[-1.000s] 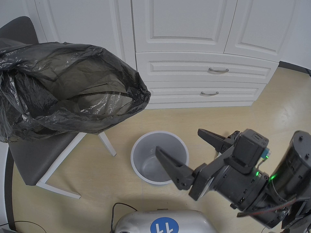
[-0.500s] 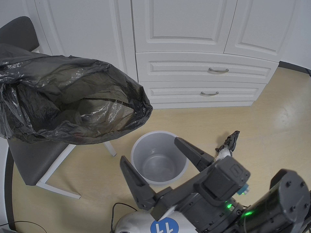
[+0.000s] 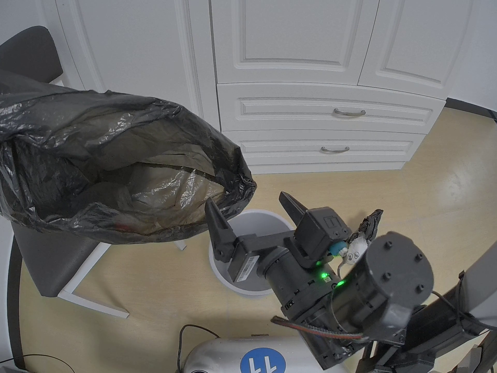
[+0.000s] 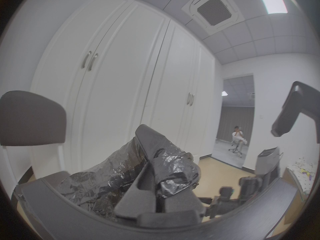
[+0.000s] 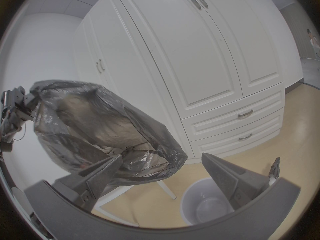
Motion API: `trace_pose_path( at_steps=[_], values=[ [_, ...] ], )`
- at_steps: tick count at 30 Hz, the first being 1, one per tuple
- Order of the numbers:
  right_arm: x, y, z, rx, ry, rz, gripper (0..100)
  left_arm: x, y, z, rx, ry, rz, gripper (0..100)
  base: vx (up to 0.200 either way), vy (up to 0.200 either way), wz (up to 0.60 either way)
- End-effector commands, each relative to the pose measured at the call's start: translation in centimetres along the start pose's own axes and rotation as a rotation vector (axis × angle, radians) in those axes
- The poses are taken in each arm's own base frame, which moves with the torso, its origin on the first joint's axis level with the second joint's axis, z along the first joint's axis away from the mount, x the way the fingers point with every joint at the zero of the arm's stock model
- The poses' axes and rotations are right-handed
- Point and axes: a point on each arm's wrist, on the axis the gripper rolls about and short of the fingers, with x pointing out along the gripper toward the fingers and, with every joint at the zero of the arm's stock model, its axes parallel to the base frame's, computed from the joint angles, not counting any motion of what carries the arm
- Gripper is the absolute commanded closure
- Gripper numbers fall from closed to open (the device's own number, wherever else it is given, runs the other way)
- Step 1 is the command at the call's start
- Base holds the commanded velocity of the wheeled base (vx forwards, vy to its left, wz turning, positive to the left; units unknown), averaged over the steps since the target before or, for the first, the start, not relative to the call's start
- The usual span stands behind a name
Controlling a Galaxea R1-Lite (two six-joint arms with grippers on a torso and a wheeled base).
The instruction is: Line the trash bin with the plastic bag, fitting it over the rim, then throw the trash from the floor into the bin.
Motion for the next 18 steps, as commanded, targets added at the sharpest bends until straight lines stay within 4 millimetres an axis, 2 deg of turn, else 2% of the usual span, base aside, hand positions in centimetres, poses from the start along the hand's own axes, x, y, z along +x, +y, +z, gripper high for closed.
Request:
trace_pose_path(
  at_steps=[1, 10, 14, 18],
  values=[
    [1.8, -1.0, -1.9, -0.029, 0.017, -0.052, 0, -0.8, -0.1, -0.3, 0.019, -0.043, -0.073, 100, 0.0, 0.0, 0.0],
    [2.4, -1.6, -1.6, -0.029, 0.005, -0.078, 0, -1.3, -0.2, -0.6, 0.047, -0.076, -0.108, 100, 0.0, 0.0, 0.0],
    [1.8, -1.9, -1.3, -0.049, 0.028, -0.082, 0, -1.4, -0.2, -0.8, 0.048, -0.068, -0.108, 100, 0.0, 0.0, 0.0],
    [0.7, -2.6, 0.3, -0.094, 0.089, -0.093, 0, -1.4, -0.2, -0.9, 0.05, -0.064, -0.11, 100, 0.0, 0.0, 0.0]
  ],
)
